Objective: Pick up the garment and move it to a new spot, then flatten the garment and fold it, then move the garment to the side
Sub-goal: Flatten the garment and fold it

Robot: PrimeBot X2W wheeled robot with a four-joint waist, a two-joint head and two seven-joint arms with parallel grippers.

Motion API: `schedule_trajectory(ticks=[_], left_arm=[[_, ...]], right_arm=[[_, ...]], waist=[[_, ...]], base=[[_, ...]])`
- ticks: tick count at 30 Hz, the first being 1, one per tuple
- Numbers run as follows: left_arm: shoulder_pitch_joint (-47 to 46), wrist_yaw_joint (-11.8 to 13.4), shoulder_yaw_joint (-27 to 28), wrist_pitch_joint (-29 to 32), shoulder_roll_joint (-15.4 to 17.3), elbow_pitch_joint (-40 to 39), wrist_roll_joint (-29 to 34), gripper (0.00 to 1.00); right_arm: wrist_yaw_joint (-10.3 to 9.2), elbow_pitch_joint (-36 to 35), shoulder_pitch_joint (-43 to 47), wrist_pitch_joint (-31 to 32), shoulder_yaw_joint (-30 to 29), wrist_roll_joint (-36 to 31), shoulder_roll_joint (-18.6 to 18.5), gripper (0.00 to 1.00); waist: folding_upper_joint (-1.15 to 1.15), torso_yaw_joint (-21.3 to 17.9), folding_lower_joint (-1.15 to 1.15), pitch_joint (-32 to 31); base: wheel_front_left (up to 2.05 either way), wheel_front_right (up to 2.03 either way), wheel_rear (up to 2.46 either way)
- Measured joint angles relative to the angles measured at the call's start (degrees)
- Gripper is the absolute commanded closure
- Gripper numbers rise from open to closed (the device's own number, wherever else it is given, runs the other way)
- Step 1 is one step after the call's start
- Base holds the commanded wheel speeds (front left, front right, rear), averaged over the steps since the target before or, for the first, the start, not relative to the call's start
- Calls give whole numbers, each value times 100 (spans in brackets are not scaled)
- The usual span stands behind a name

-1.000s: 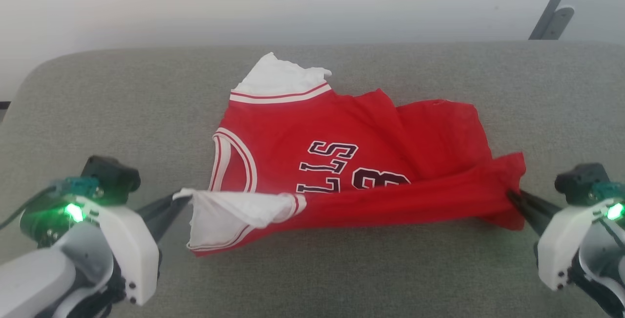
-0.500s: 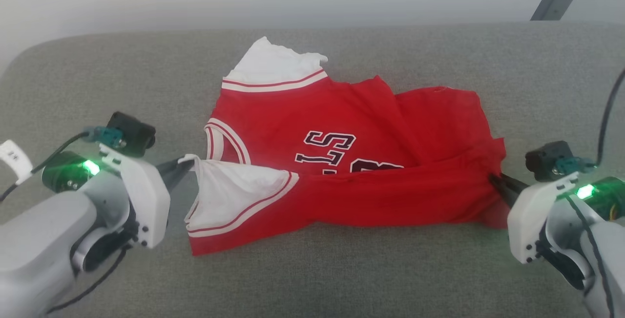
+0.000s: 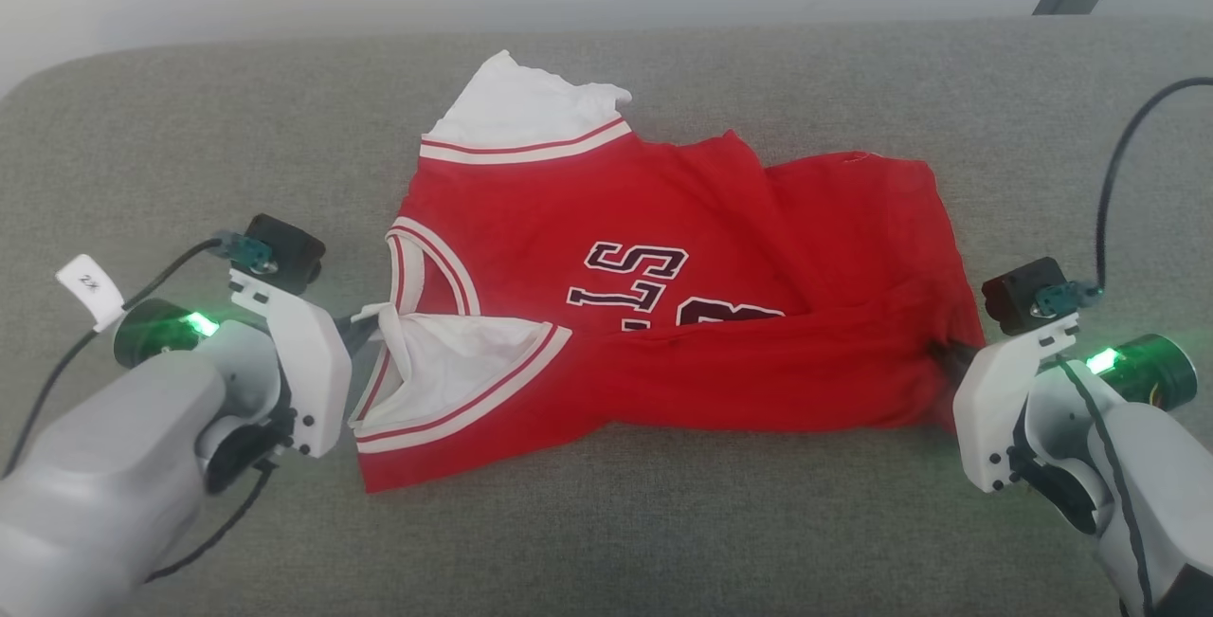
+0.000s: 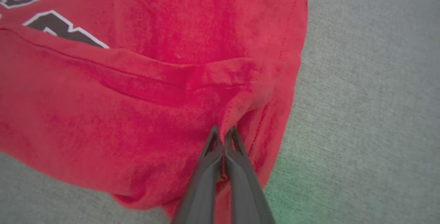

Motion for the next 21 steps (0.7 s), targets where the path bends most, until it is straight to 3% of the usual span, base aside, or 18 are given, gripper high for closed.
schedule_trajectory(ticks=[3, 4, 9, 10, 12, 13, 21], left_arm=[[1, -79, -41, 26, -220, 376, -68, 95], [1, -90, -48, 35, -285, 485, -114, 91], [1, -154, -56, 118, -532, 876, -344, 53], [1, -159, -52, 141, -554, 918, -396, 38], [-1, -174, -49, 159, -582, 975, -500, 19], [-3, -174, -57, 172, -584, 966, -542, 0], [-83, -175, -54, 80, -232, 594, -751, 0]], right_arm=[[0, 122, -80, 56, 62, 3, 19, 86], [0, 160, -104, 109, 70, 21, 31, 80], [0, 278, -230, 222, 131, 64, 48, 55], [0, 291, -245, 257, 145, 90, 58, 48], [0, 299, -279, 308, 167, 112, 64, 5], [0, 298, -296, 336, 168, 146, 64, 0], [0, 64, -308, 291, 66, 234, -57, 0]], waist=[[0, 3, 0, 3], [0, 4, 0, 0], [0, 3, 0, 2], [0, 0, 0, 2], [0, -7, 0, -3], [0, -10, 0, -10], [0, -5, 0, -135]], base=[[0, 0, 0], [0, 0, 0], [0, 0, 0], [0, 0, 0], [0, 0, 0], [0, 0, 0], [0, 0, 0]])
